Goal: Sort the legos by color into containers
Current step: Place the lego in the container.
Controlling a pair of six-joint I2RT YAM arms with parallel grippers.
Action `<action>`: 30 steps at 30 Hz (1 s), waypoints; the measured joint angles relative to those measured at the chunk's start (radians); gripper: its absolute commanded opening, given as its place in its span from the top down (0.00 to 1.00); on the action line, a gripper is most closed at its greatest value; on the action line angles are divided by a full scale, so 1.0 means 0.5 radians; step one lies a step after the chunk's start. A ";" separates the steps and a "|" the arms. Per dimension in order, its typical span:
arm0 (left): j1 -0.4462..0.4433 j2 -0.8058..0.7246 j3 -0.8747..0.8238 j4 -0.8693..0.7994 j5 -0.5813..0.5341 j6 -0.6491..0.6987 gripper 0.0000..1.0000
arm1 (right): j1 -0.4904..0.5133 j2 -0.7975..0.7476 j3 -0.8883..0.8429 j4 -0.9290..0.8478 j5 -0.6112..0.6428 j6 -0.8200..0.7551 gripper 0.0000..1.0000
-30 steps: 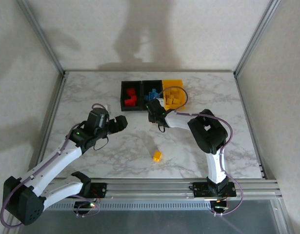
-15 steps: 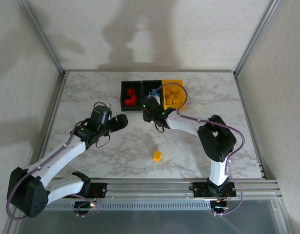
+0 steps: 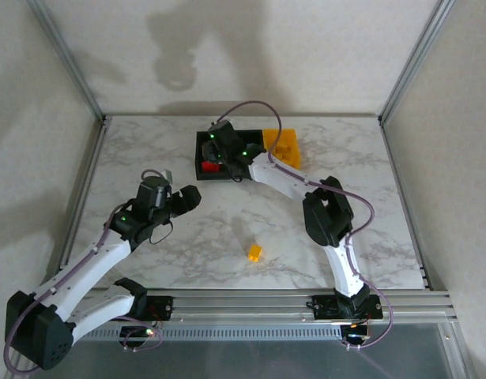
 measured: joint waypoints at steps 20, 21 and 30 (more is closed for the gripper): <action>0.052 -0.127 -0.113 -0.112 -0.006 -0.037 0.20 | -0.151 0.643 0.814 -0.253 -0.145 0.001 0.35; 0.052 -0.124 -0.113 -0.111 -0.005 -0.037 0.20 | -0.150 0.639 0.808 -0.253 -0.143 -0.002 0.35; 0.060 -0.075 -0.114 -0.069 0.062 -0.037 0.19 | -0.137 -0.106 -0.147 -0.192 -0.124 -0.009 0.34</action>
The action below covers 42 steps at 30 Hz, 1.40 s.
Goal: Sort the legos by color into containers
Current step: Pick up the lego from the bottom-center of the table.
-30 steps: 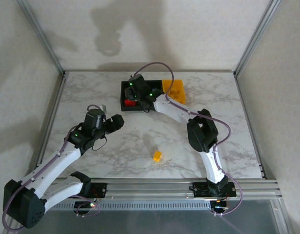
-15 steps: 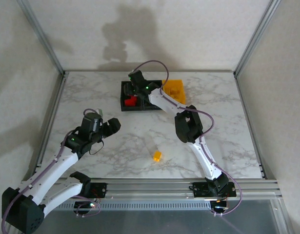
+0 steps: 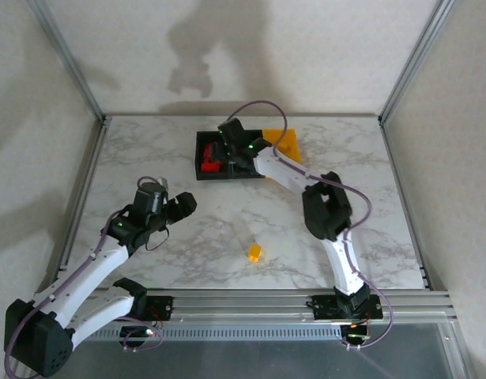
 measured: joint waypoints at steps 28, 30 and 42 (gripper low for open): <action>-0.001 -0.018 -0.282 -0.040 0.533 -0.002 0.15 | 0.480 -1.055 -1.604 -0.581 -0.324 0.959 0.25; -0.001 -0.018 -0.287 -0.041 0.532 -0.008 0.16 | 0.500 -1.007 -1.615 -0.578 -0.336 0.971 0.27; -0.002 -0.018 -0.298 -0.036 0.529 -0.047 0.16 | 0.566 -0.925 -1.624 -0.538 -0.327 0.974 0.70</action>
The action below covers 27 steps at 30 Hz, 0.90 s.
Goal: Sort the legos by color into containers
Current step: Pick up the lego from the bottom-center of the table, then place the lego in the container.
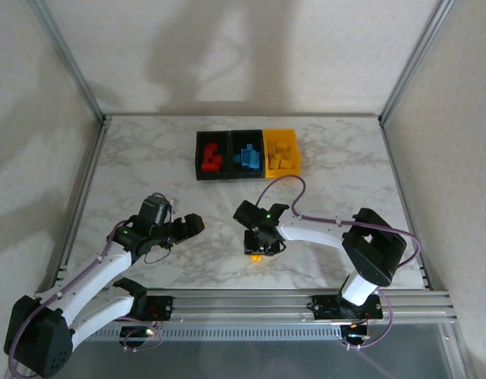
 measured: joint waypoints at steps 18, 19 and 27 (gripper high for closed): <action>-0.087 0.344 0.385 0.250 -0.142 -0.079 0.17 | -0.565 0.063 0.771 -0.009 0.410 -0.506 0.71; -0.098 0.368 0.423 0.282 -0.158 -0.089 0.17 | -0.606 0.098 0.823 0.021 0.428 -0.542 0.71; -0.190 0.561 0.640 0.401 -0.256 -0.126 0.17 | -0.987 0.543 1.279 0.175 0.472 -0.712 0.71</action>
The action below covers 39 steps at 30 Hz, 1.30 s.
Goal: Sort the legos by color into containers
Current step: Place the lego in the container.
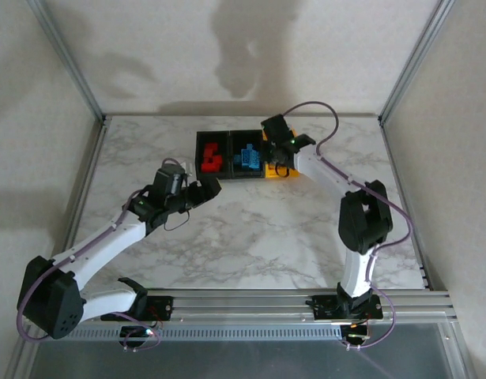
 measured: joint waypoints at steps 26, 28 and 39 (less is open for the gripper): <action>-0.029 -0.043 -0.010 -0.033 -0.153 -0.027 0.15 | -0.246 0.595 0.641 -0.002 -0.056 -0.093 0.35; -0.029 -0.043 0.013 -0.069 -0.189 -0.017 0.13 | -0.246 0.478 0.542 0.024 -0.053 -0.108 0.33; 0.219 0.027 0.272 -0.226 -0.546 0.253 0.00 | -0.246 -0.625 -0.549 0.508 0.024 -0.178 0.01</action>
